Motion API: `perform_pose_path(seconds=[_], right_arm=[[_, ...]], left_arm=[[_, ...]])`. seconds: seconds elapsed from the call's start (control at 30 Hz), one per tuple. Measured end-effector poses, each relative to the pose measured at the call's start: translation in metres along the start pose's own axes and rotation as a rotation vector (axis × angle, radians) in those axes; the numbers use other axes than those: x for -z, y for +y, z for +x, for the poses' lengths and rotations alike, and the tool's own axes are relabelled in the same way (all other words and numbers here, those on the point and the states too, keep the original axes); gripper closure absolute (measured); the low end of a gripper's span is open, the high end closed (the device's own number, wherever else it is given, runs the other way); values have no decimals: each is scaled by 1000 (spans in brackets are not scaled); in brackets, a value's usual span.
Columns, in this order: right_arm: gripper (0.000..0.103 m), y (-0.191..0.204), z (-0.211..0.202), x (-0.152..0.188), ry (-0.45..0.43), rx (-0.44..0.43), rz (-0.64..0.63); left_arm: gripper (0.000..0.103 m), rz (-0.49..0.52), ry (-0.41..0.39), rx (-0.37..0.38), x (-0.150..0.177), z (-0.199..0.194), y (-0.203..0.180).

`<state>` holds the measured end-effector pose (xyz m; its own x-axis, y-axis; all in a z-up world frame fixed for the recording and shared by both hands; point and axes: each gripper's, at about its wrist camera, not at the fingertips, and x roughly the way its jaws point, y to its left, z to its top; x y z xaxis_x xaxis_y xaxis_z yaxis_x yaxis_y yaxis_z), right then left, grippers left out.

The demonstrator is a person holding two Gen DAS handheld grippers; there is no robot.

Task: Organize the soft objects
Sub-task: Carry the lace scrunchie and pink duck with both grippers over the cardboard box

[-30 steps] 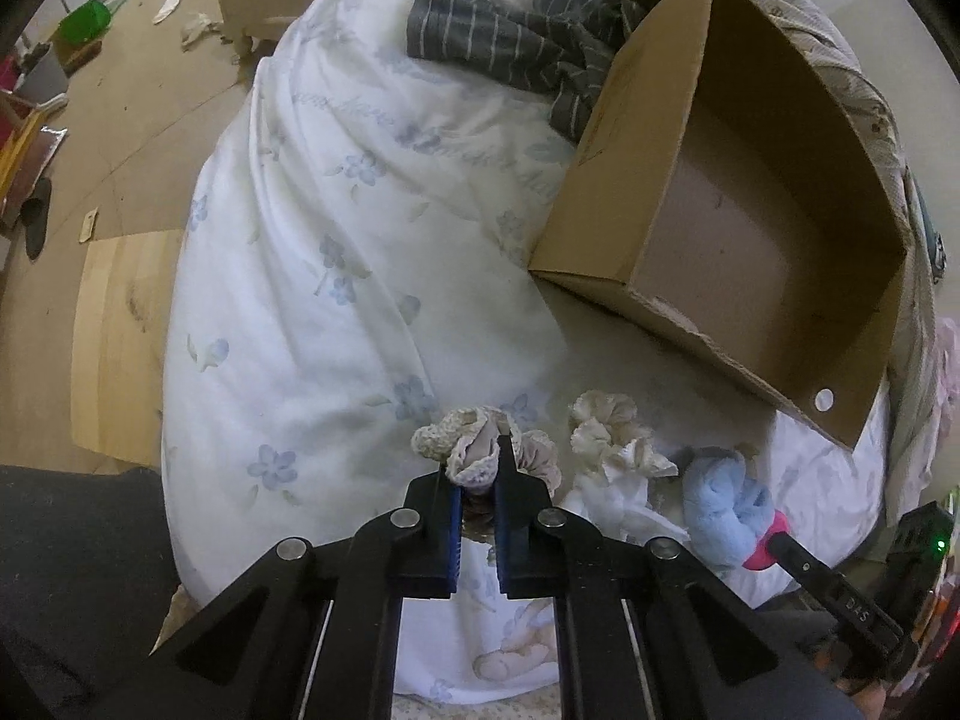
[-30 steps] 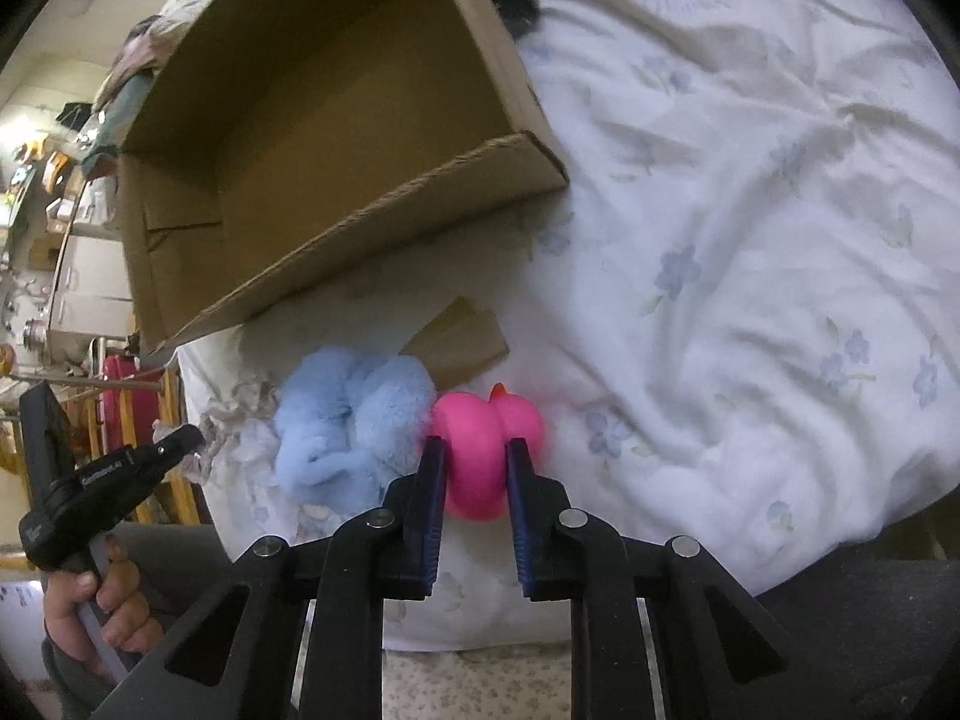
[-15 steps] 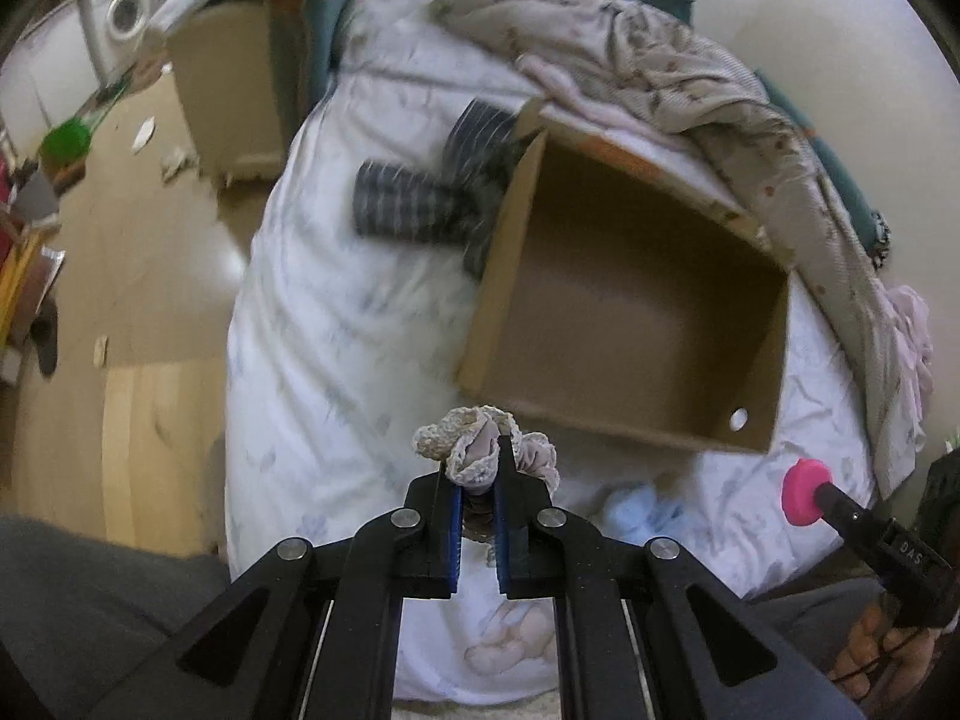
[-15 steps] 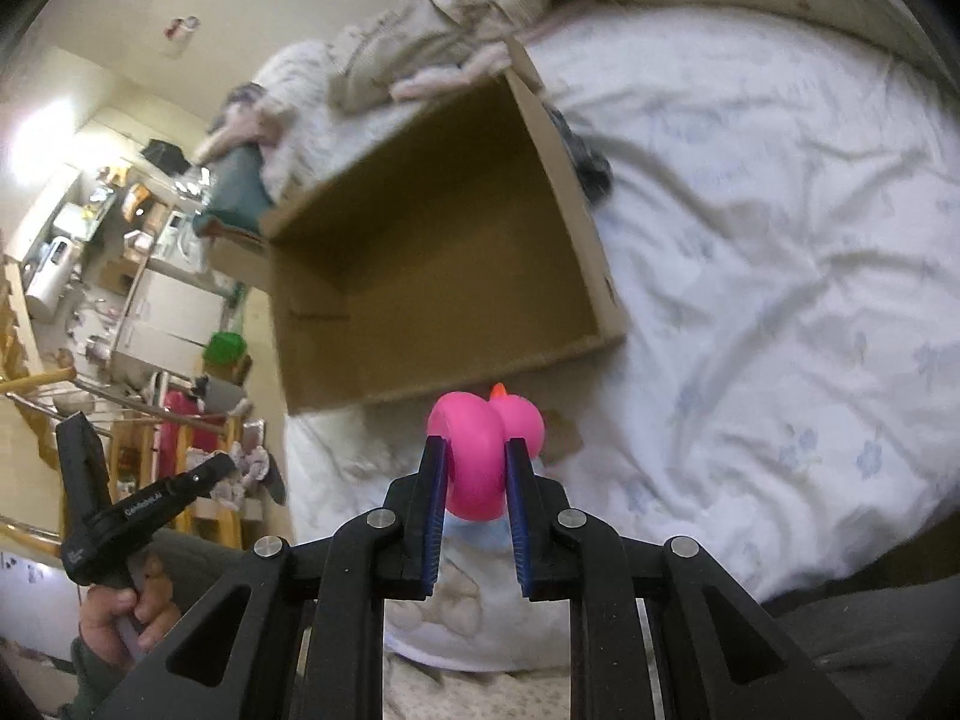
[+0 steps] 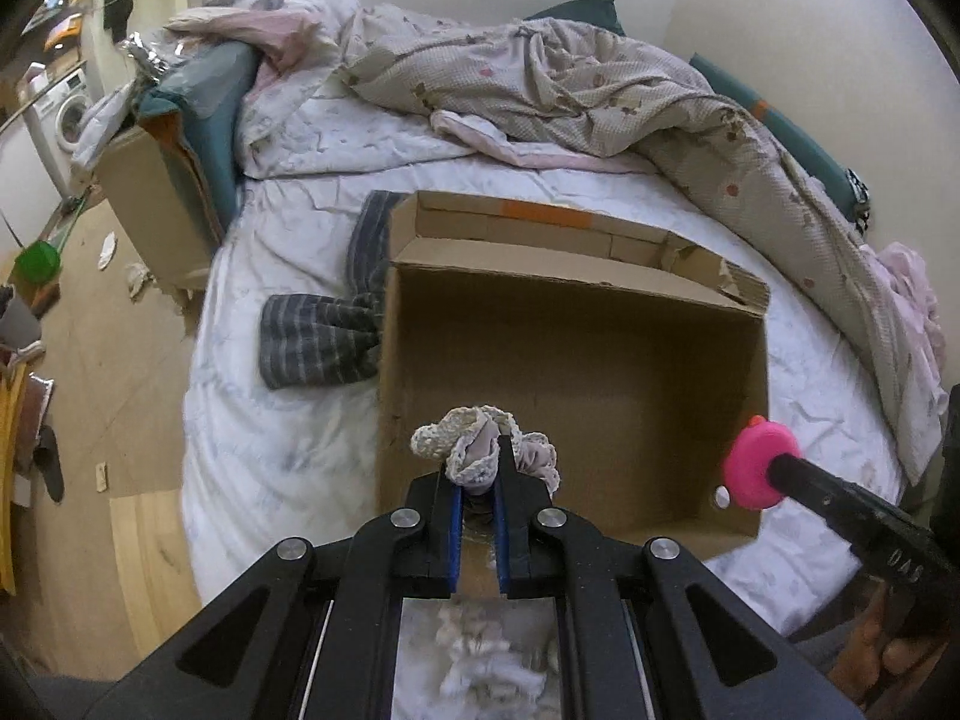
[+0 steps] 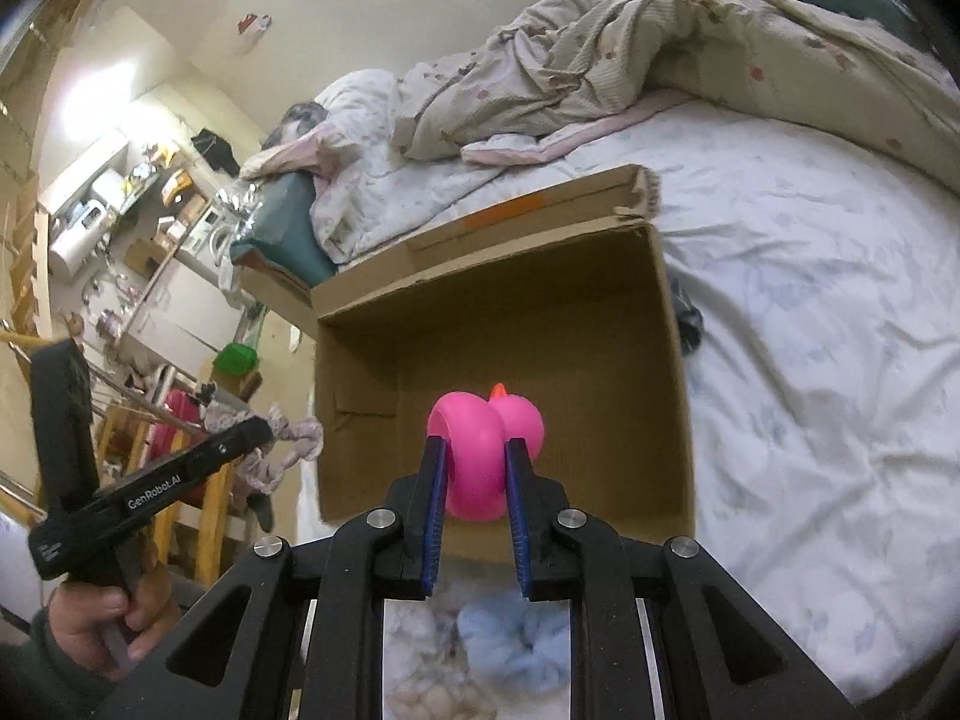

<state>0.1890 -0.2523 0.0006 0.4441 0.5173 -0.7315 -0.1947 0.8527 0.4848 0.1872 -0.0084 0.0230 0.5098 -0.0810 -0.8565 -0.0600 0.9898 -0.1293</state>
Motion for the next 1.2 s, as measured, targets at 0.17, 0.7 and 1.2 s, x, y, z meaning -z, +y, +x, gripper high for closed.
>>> perform_pose_path(seconds=[0.17, 0.7, 1.2], right_arm=[[83, -8, 32, 4, 45, 20, -9], [83, -20, 93, 24, 219, 96, -2], [82, -27, 111, 28, 295, 132, 30]], left_arm=[[95, 45, 20, -4, 7, 37, -6], [95, 146, 99, -23, 30, 86, -20], [95, 129, 144, -7, 30, 96, -21]])
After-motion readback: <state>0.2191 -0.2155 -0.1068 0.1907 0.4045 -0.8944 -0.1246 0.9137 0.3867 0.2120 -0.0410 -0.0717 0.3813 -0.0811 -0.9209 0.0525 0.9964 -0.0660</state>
